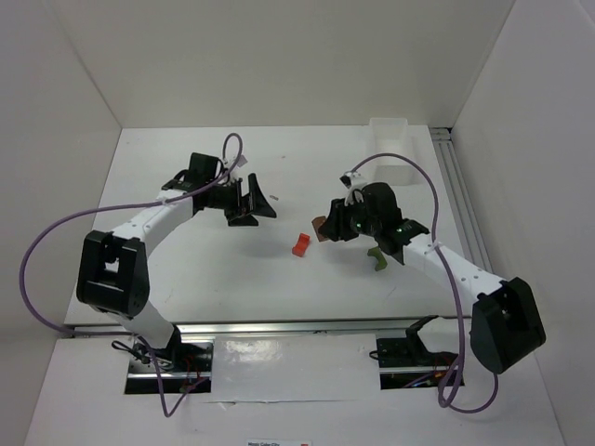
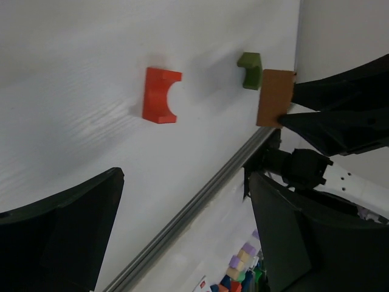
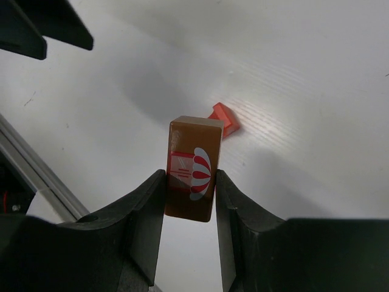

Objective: Build the wood block tower

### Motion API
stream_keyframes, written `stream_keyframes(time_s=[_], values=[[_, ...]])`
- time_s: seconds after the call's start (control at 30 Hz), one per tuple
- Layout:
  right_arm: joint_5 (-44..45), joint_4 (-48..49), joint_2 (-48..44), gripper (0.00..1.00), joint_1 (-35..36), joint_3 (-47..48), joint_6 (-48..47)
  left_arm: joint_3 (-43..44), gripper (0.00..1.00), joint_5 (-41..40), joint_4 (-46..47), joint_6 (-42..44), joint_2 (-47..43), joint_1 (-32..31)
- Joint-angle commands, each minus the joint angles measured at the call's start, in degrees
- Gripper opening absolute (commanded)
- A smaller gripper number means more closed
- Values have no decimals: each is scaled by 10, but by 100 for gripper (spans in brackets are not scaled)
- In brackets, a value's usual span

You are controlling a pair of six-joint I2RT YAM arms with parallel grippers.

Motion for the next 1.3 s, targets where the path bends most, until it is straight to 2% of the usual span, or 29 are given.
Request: stream_keyframes(time_s=[0.0, 0.27, 0.63, 0.87, 1.1, 1.27], values=[[-21, -9, -30, 36, 23, -7, -20, 44, 97, 69, 51, -20, 12, -22], [-9, -4, -35, 36, 46, -12, -25, 51, 97, 131, 101, -61, 60, -42], [-9, 1, -17, 36, 69, -7, -31, 56, 91, 181, 170, -129, 119, -79], [-9, 1, -12, 36, 74, -1, -31, 56, 91, 192, 190, -141, 135, -101], [-9, 8, -7, 36, 74, 4, -31, 45, 85, 192, 206, -152, 146, -114], [-14, 8, -2, 36, 74, 4, -31, 40, 84, 199, 212, -152, 152, -114]])
